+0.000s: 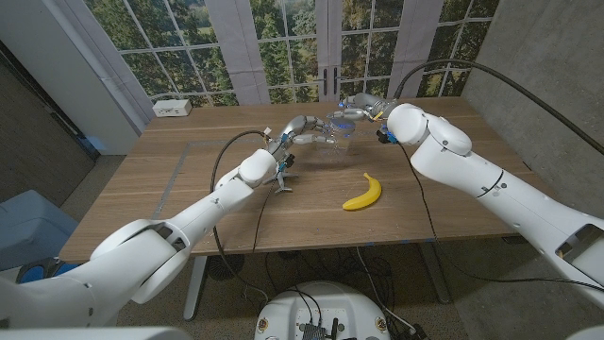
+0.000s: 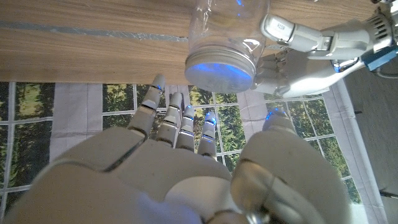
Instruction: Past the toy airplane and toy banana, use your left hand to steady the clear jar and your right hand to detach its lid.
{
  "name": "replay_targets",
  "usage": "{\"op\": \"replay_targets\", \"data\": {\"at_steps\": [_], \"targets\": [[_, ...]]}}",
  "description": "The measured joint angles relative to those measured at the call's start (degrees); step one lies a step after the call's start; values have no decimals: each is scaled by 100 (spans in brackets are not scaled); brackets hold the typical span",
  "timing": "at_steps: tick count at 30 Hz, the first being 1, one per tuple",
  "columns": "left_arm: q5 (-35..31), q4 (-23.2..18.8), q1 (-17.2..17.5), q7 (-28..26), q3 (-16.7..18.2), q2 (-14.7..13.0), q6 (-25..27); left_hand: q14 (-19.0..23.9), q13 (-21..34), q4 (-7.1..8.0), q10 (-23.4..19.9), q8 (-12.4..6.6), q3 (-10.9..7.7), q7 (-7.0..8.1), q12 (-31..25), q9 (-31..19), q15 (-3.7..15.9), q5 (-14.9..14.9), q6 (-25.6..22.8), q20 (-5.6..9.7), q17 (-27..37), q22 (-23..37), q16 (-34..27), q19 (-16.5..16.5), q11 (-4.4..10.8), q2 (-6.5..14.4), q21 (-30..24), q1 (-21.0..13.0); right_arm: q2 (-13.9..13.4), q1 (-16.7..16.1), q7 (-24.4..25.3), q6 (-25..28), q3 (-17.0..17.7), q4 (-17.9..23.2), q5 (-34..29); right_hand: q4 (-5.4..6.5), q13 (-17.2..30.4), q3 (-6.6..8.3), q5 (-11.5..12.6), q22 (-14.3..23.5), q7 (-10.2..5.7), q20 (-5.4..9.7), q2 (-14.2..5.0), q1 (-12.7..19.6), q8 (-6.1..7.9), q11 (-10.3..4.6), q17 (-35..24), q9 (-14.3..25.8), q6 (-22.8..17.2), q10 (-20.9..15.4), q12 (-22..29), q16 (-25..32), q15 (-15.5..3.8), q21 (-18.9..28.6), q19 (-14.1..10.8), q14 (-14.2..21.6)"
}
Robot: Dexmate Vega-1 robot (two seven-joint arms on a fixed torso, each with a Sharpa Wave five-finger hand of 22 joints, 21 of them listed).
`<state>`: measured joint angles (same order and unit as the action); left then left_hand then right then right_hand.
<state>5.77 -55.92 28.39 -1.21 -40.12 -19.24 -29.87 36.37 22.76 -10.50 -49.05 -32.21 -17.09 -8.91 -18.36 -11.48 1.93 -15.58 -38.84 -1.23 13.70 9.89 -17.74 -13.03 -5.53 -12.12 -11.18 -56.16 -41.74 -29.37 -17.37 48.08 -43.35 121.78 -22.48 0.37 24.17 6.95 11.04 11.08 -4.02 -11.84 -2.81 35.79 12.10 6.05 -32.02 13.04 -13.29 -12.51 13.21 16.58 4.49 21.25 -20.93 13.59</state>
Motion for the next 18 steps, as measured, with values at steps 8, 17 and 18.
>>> {"op": "replay_targets", "data": {"at_steps": [8,17,18], "targets": [[-42,-98,49,-57,12,-24,-3,0,1,1,0,0,1,0,17,0,0,-9,0,31,0,0,0,-31,0,0,0,0,-61,816,-279,921,-955,39,-183,20,16,-79,-46,27,47,46,25,-247,0,-12,-52,1,43,-193,59,133,-71,45,-129,291],[-105,-220,105,-132,30,-69,12,0,0,6,0,0,6,0,28,0,0,-12,0,31,0,0,0,-31,0,0,0,0,-110,1510,-633,1545,-1699,-10,-191,10,51,-149,-67,53,44,32,99,-428,-24,-3,-127,-5,146,-409,161,312,-132,45,-194,582],[-109,-220,105,-136,30,-69,14,0,0,7,0,0,6,0,30,0,0,-12,0,31,0,0,0,-31,0,0,0,0,-113,1534,-633,1545,-1728,-12,-191,8,65,-151,-67,53,44,48,99,-428,-24,-20,-133,-19,146,-431,164,333,-152,56,-210,646]]}}
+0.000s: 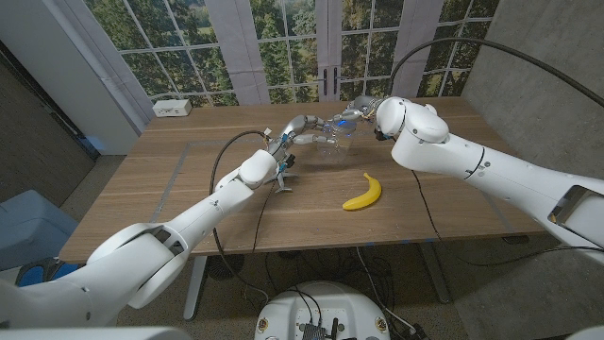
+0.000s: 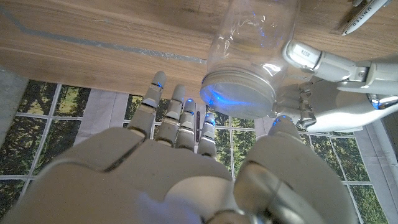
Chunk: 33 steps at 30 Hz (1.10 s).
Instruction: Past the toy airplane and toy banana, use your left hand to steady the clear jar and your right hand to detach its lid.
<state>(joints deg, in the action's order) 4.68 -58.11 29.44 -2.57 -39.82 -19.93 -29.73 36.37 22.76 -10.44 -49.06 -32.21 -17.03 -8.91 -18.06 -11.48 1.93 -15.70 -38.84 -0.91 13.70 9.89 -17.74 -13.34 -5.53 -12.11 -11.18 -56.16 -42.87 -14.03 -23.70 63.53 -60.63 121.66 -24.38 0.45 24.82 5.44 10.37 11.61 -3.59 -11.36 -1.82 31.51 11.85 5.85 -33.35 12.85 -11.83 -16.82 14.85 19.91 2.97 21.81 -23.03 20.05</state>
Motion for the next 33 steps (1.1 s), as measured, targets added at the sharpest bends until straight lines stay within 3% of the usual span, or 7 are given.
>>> {"op": "replay_targets", "data": {"at_steps": [3,6,10,14,22,28,33], "targets": [[-19,-16,7,-15,2,-7,2,0,2,0,0,0,0,0,10,0,0,0,0,0,0,0,0,0,0,0,0,0,-13,158,-43,91,-172,-16,23,-34,4,-11,0,0,0,44,0,0,0,-11,-42,-8,0,-160,57,91,-87,41,-87,146],[-33,-20,11,-34,3,-11,2,0,19,1,0,0,1,0,16,0,0,0,0,0,0,0,0,0,0,0,0,0,-16,304,-76,158,-342,-45,38,-185,38,56,0,24,0,103,-1,3,2,-92,-110,-8,0,-321,118,211,-183,122,-213,330],[-56,-22,13,-54,6,-16,2,0,29,2,0,0,2,0,17,0,0,0,0,0,0,0,0,0,0,0,0,0,-14,516,-117,222,-583,-95,38,-386,100,186,26,36,-59,208,-107,307,80,-179,-260,-8,-64,-591,222,455,-340,230,-413,667],[-65,-22,14,-61,7,-19,2,0,30,8,0,0,8,0,20,0,0,0,0,0,0,0,0,0,0,0,0,0,-9,587,-109,236,-666,-113,38,-632,239,306,67,97,-98,370,-220,527,250,-366,-541,-8,-512,-1085,444,803,-545,406,-658,1036],[-77,18,14,-66,7,-14,-28,1,30,9,-26,0,9,33,39,0,1,3,-33,0,0,0,40,0,25,0,0,0,-4,710,-1,199,-829,-159,55,-983,497,542,115,159,-163,563,-182,956,559,-597,-944,7,-1339,-1597,819,1197,-603,638,-850,1355],[-79,58,-4,-64,7,-3,-53,0,39,9,-79,0,9,41,62,0,2,11,-43,-1,0,0,40,0,42,0,0,0,-26,751,32,101,-851,-197,82,-1081,631,694,138,159,19,587,62,1200,819,-668,-1020,84,-1522,-1687,950,1198,-615,706,-867,1427],[-80,85,-18,-59,7,8,-66,1,51,9,-102,-1,9,60,77,0,2,19,-81,-1,0,0,40,0,63,0,0,0,-56,834,-59,-5,-909,-235,89,-1098,707,824,138,179,-36,658,244,1382,833,-752,-1085,148,-1466,-1604,956,1150,-604,744,-796,1262]]}}
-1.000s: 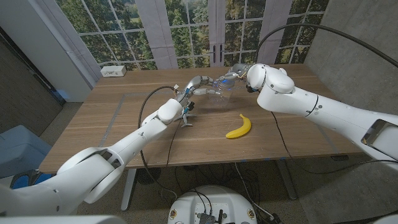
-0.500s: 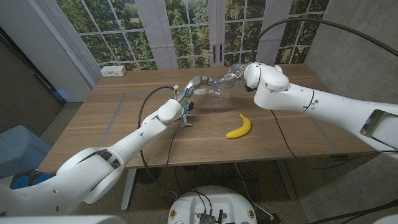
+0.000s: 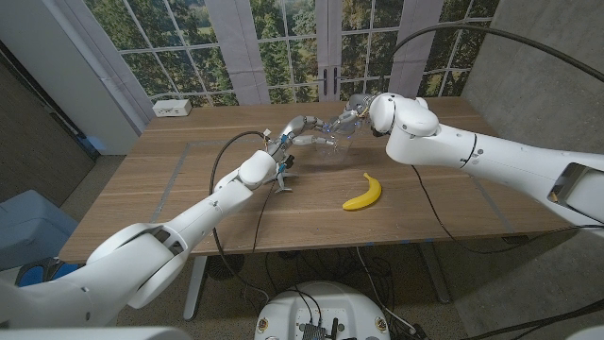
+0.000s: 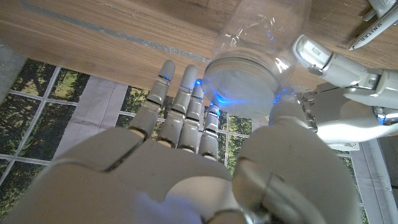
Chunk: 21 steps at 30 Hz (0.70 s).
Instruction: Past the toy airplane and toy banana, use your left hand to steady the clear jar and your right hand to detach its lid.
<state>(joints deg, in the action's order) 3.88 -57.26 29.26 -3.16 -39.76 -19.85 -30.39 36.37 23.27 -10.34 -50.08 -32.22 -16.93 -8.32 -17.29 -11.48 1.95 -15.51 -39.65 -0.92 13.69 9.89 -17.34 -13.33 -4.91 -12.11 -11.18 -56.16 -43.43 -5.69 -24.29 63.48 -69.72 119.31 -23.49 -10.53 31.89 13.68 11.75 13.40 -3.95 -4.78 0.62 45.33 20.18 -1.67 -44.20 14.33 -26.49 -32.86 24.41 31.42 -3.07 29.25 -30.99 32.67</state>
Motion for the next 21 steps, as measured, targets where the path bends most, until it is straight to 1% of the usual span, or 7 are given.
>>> {"op": "replay_targets", "data": {"at_steps": [1,4,6,11,15,18,21], "targets": [[1,9,-2,3,0,4,-3,0,0,0,-1,0,0,0,0,0,0,-3,0,0,0,0,0,0,0,0,0,0,-9,36,-54,-37,-31,-16,-9,3,15,14,0,7,-31,29,34,34,0,-63,-1,7,31,63,0,-23,6,0,29,-53],[7,27,-10,12,0,11,-8,0,0,0,-2,0,0,0,6,0,0,-5,0,0,0,0,0,0,1,0,0,0,-30,105,-219,-158,-98,-48,-89,33,46,109,0,7,-101,124,144,144,12,-74,-27,11,101,75,-1,-64,19,22,125,-158],[12,33,-14,15,0,13,-12,0,0,0,-10,0,0,0,6,0,0,-6,0,0,0,0,0,0,5,0,0,0,-44,135,-297,-225,-128,-66,-126,-4,85,247,0,7,-144,201,233,233,13,-165,-28,12,102,166,-2,-113,24,44,175,-227],[33,34,-14,27,0,14,-22,0,0,0,-28,-1,0,0,10,0,0,-18,-1,0,0,0,0,0,-12,0,0,0,-91,203,-329,-257,-197,-115,-141,73,101,337,0,7,-191,372,398,398,95,-166,-53,5,68,167,-3,-177,39,88,290,-301],[43,43,-16,37,0,18,-26,0,-1,0,-28,-4,0,0,29,0,0,-20,-2,0,0,0,0,0,-11,0,0,0,-153,186,-665,-733,-186,-124,-467,13,134,610,-1,33,-161,691,586,586,201,-227,-106,-11,-26,228,-7,-242,37,154,385,-430],[47,43,-16,45,0,18,-28,0,0,0,-29,-15,0,-9,32,0,0,-20,-12,0,0,0,0,0,-11,0,0,0,-200,133,-764,-974,-131,-125,-613,-12,134,710,-2,57,-162,758,568,912,256,-287,-107,-13,-26,290,-24,-316,40,215,452,-545],[54,43,-16,50,0,19,-29,11,1,0,-78,-23,0,12,32,0,12,-20,-73,0,0,0,0,0,19,-1,0,-1,-236,53,-893,-1220,-65,-125,-831,-46,133,868,20,60,-181,750,621,1013,288,-369,-73,-13,-45,372,-37,-434,42,270,465,-651]]}}
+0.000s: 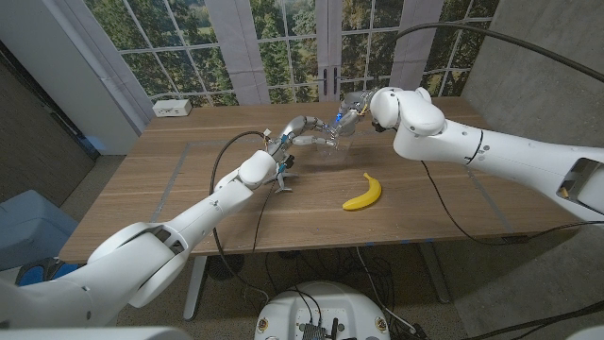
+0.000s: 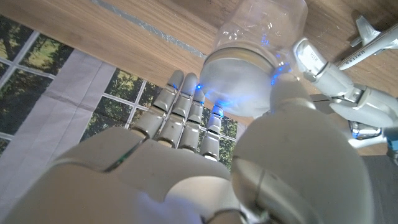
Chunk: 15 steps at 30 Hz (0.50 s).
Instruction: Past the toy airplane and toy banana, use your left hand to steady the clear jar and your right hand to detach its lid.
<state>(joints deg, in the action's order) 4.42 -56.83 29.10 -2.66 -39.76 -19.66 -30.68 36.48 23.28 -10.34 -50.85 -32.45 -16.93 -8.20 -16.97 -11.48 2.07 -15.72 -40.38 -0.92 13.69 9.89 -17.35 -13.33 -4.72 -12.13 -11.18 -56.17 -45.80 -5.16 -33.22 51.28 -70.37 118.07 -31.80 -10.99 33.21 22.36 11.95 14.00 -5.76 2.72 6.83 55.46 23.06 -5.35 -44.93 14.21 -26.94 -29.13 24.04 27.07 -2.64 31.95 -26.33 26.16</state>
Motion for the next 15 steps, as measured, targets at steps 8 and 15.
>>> {"op": "replay_targets", "data": {"at_steps": [8,15], "targets": [[34,-10,0,24,6,-1,0,10,33,15,-44,-2,16,31,18,0,11,0,-70,0,0,0,0,0,2,-3,0,-3,-54,-347,-286,-528,268,50,-599,1,-175,253,100,-2,-21,-24,-40,856,0,-133,203,7,-21,134,-348,-327,-1,195,243,-101],[61,-52,8,47,18,-5,13,18,40,15,-77,-8,16,42,18,0,19,2,-160,0,0,0,0,0,33,-26,0,-26,-177,-843,-312,-1525,654,200,-1482,54,-276,262,184,-44,-21,-16,-180,1464,27,-114,275,0,-21,117,-520,-469,-1,425,375,-100]]}}
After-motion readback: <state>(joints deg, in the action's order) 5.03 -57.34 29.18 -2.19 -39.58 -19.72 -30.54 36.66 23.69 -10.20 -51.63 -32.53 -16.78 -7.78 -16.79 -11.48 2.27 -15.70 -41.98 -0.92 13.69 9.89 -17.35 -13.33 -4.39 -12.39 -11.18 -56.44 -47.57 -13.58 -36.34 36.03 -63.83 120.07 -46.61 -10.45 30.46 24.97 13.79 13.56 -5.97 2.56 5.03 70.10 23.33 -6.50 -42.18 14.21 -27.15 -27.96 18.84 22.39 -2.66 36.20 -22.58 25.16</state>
